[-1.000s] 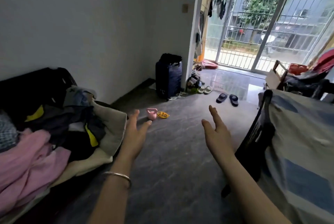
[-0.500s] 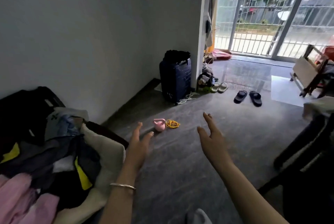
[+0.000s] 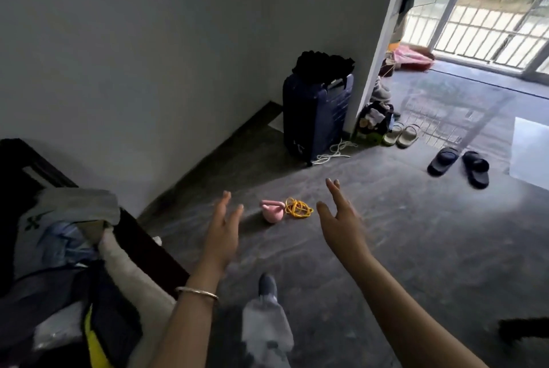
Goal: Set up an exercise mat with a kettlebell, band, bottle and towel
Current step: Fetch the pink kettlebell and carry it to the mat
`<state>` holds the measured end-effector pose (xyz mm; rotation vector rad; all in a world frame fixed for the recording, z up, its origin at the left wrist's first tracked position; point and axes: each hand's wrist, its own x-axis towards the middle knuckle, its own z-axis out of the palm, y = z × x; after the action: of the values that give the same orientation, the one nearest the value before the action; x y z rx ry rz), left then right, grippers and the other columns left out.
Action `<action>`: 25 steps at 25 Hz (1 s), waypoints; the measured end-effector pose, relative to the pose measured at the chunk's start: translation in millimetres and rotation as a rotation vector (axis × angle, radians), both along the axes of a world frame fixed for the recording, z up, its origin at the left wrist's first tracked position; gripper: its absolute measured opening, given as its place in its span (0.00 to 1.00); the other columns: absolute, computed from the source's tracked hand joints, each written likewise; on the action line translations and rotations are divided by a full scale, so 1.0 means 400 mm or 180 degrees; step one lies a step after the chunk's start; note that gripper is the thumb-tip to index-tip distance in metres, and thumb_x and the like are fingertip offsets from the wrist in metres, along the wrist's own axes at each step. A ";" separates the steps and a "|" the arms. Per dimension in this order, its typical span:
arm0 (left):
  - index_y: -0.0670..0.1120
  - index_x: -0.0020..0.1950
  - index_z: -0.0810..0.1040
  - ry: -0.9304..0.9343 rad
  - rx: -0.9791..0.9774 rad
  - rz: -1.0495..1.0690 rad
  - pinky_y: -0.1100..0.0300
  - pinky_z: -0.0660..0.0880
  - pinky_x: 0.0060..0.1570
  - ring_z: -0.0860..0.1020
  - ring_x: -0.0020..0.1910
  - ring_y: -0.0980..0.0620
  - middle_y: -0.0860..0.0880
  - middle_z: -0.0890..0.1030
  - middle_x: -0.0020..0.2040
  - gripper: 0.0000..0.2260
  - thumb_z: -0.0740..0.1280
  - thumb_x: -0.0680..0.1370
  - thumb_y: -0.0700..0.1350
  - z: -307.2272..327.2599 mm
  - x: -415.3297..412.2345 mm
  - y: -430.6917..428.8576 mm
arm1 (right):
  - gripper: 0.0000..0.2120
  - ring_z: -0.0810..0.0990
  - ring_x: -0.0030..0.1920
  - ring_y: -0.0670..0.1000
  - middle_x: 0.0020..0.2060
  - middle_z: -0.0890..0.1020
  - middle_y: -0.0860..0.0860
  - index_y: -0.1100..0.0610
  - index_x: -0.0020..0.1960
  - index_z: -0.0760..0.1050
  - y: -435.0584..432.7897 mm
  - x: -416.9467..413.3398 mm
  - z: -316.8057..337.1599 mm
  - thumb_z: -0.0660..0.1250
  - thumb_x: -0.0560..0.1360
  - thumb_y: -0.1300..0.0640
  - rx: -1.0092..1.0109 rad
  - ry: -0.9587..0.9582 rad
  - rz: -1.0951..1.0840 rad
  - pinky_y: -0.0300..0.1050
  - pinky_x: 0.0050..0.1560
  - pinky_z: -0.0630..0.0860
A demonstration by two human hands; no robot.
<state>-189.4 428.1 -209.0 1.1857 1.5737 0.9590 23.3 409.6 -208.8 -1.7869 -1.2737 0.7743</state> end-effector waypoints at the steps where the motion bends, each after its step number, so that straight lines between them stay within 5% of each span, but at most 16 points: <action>1: 0.51 0.74 0.59 0.0047 -0.0015 -0.0021 0.56 0.52 0.74 0.55 0.76 0.53 0.50 0.57 0.77 0.22 0.59 0.80 0.48 -0.036 -0.003 0.085 | 0.24 0.59 0.74 0.48 0.75 0.58 0.45 0.45 0.73 0.59 0.079 -0.003 -0.034 0.60 0.78 0.52 -0.0042 -0.0029 -0.0022 0.48 0.70 0.60; 9: 0.50 0.75 0.59 0.0441 -0.0515 -0.0421 0.62 0.54 0.67 0.57 0.75 0.52 0.51 0.58 0.77 0.24 0.60 0.80 0.48 -0.241 0.033 0.675 | 0.24 0.60 0.73 0.49 0.75 0.59 0.46 0.47 0.73 0.61 0.617 -0.050 -0.270 0.60 0.78 0.53 -0.0620 -0.0117 -0.0013 0.43 0.67 0.60; 14: 0.47 0.73 0.62 0.0687 -0.0805 -0.0496 0.58 0.55 0.72 0.57 0.75 0.51 0.48 0.60 0.76 0.25 0.65 0.78 0.46 -0.495 0.055 0.888 | 0.25 0.64 0.72 0.51 0.75 0.60 0.47 0.48 0.73 0.62 0.856 -0.033 -0.508 0.61 0.77 0.54 -0.0945 -0.0422 0.0223 0.46 0.66 0.65; 18: 0.44 0.73 0.63 0.0979 -0.0884 -0.0509 0.64 0.50 0.69 0.52 0.77 0.51 0.45 0.59 0.76 0.25 0.66 0.76 0.42 -0.762 0.056 1.033 | 0.26 0.64 0.72 0.53 0.74 0.62 0.51 0.52 0.73 0.64 1.019 -0.016 -0.794 0.63 0.76 0.57 -0.1152 -0.0730 0.0631 0.47 0.66 0.65; 25: 0.47 0.68 0.71 0.1613 -0.0516 -0.1001 0.50 0.54 0.73 0.54 0.76 0.43 0.44 0.68 0.72 0.24 0.64 0.72 0.47 -1.253 0.085 1.180 | 0.28 0.69 0.69 0.59 0.71 0.67 0.58 0.56 0.70 0.68 1.170 -0.028 -1.340 0.66 0.70 0.57 -0.1352 -0.1148 0.1209 0.54 0.65 0.69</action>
<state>-155.3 899.9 -710.0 1.5812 1.7378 0.3303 12.0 877.6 -744.7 -2.1175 -1.8297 1.0225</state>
